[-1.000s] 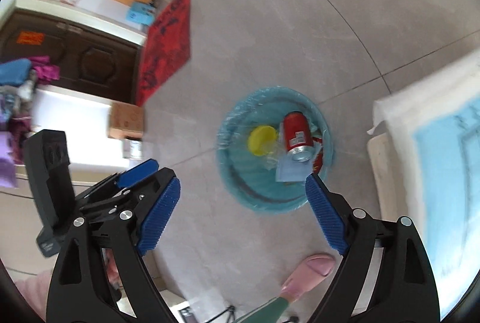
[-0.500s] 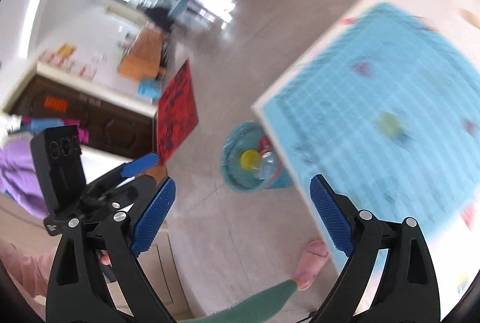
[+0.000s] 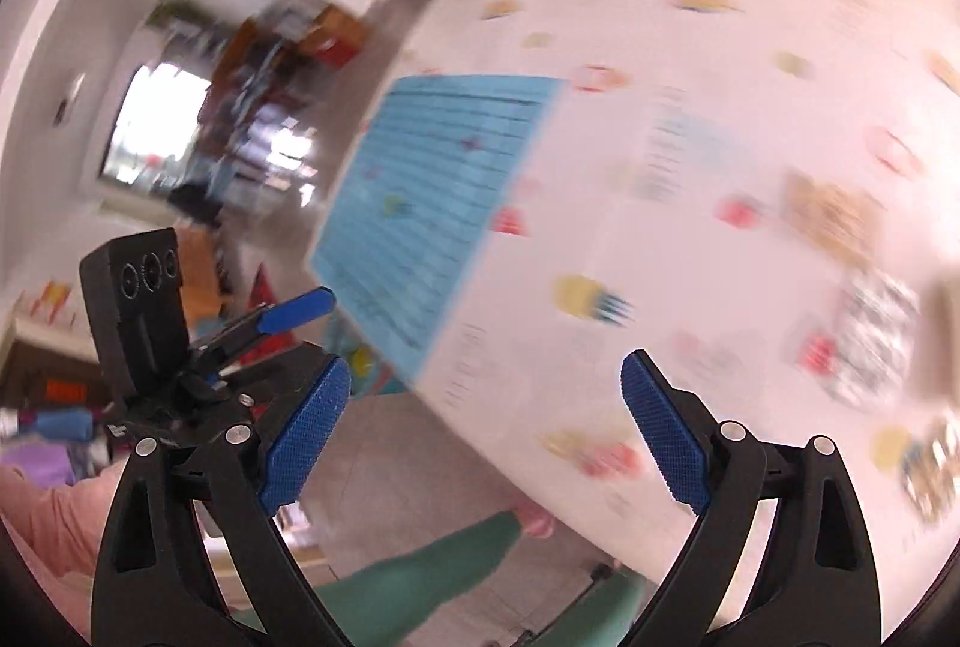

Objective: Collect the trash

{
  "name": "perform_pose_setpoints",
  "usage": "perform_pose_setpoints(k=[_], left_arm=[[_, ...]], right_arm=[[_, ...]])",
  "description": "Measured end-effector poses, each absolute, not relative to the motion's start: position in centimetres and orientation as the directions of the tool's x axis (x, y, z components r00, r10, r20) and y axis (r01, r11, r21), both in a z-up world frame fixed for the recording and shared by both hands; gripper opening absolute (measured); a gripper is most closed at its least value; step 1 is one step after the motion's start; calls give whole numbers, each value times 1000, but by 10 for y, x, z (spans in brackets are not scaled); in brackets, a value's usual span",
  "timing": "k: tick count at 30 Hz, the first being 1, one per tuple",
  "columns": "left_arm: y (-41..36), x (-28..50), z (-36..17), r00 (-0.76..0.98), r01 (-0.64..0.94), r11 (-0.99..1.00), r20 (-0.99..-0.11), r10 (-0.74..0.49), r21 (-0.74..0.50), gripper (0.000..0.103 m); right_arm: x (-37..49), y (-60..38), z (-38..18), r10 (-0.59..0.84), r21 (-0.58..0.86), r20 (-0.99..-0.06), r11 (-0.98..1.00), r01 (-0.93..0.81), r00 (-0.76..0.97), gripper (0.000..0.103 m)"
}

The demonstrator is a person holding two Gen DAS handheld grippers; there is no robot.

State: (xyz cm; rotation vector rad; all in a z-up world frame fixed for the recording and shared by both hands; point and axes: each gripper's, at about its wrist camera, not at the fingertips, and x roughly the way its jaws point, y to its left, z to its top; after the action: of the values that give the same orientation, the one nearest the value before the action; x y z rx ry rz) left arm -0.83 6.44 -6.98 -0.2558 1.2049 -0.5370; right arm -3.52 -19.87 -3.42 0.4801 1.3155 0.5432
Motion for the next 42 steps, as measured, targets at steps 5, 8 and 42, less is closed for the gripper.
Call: perform_pose_setpoints(k=[5, 8, 42], left_arm=[[-4, -16, -91, 171, 340, 813, -820, -547, -472, 96], [-40, -23, -106, 119, 386, 791, -824, -554, -476, 96], [-92, -30, -207, 10, 380, 720, -775, -631, -581, 91]], right_arm=[[-56, -267, -55, 581, 596, -790, 802, 26, 193, 91], [-67, -304, -69, 564, 589, -799, 805, 76, 208, 91], [-14, -373, -149, 647, 683, -720, 726, 86, 250, 88]])
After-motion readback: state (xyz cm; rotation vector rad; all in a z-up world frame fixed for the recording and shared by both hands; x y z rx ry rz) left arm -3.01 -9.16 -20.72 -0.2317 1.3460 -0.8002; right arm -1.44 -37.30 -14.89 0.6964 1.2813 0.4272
